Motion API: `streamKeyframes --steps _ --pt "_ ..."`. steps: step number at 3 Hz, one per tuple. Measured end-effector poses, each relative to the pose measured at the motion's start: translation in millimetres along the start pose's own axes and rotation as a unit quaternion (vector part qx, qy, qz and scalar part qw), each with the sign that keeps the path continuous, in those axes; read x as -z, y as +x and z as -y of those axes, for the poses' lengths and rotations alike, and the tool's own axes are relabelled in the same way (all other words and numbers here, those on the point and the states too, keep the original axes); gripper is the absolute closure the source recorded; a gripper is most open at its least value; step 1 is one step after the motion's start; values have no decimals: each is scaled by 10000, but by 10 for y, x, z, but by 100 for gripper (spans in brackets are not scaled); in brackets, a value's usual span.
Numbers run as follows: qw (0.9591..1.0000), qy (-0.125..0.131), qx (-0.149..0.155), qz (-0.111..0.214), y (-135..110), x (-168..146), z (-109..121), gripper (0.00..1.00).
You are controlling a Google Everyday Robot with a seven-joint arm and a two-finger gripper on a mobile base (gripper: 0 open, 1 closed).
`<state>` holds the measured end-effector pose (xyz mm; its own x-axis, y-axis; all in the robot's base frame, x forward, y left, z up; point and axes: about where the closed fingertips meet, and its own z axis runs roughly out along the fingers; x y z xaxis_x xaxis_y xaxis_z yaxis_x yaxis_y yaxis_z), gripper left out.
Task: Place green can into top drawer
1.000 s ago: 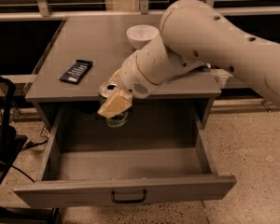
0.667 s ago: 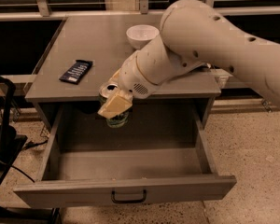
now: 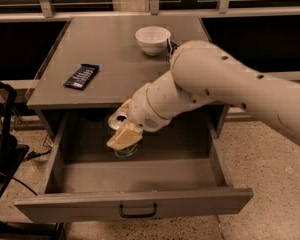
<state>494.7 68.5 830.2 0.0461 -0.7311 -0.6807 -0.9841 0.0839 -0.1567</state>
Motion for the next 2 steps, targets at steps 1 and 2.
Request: streamKeyframes --steps 1,2 --pt "10000 -7 -23 63 157 -149 -109 100" --pt "9998 87 -1 157 378 -357 -139 100"
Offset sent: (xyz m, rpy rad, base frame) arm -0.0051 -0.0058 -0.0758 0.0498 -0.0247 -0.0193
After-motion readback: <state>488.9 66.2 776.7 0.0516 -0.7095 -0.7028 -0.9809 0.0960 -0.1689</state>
